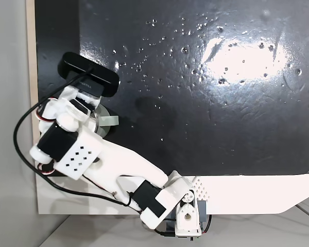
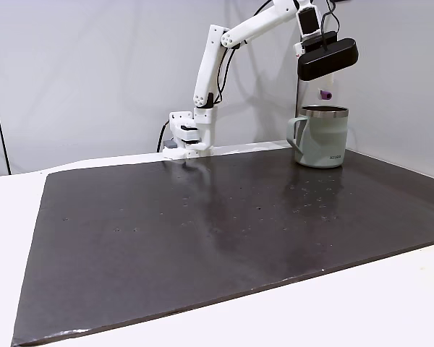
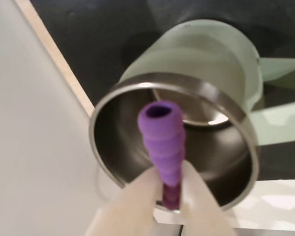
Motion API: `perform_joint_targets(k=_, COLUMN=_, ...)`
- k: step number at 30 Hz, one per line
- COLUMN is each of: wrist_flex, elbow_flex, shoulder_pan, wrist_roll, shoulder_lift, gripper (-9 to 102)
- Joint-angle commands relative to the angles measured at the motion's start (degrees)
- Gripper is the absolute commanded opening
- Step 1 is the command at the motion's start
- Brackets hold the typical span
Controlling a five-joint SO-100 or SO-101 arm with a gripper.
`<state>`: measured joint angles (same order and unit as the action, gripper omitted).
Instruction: Grasp a pengrip and put it in the cup.
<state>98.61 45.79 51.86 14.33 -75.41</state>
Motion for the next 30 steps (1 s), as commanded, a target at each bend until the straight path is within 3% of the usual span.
perform_joint_targets(k=1, wrist_flex=1.0, elbow_flex=-4.0, shoulder_pan=0.9, wrist_roll=0.5, shoulder_lift=-0.4, gripper=1)
perform_joint_targets(k=7, wrist_flex=1.9, elbow_flex=-4.5, shoulder_pan=1.8, wrist_roll=0.7, shoulder_lift=-0.4, gripper=3)
perform_joint_targets(k=14, wrist_flex=5.2, elbow_flex=-7.6, shoulder_pan=2.3, wrist_roll=1.6, shoulder_lift=0.5, gripper=27)
perform_joint_targets(k=30, wrist_flex=5.2, elbow_flex=-8.0, shoulder_pan=2.2, wrist_roll=2.1, shoulder_lift=0.8, gripper=27)
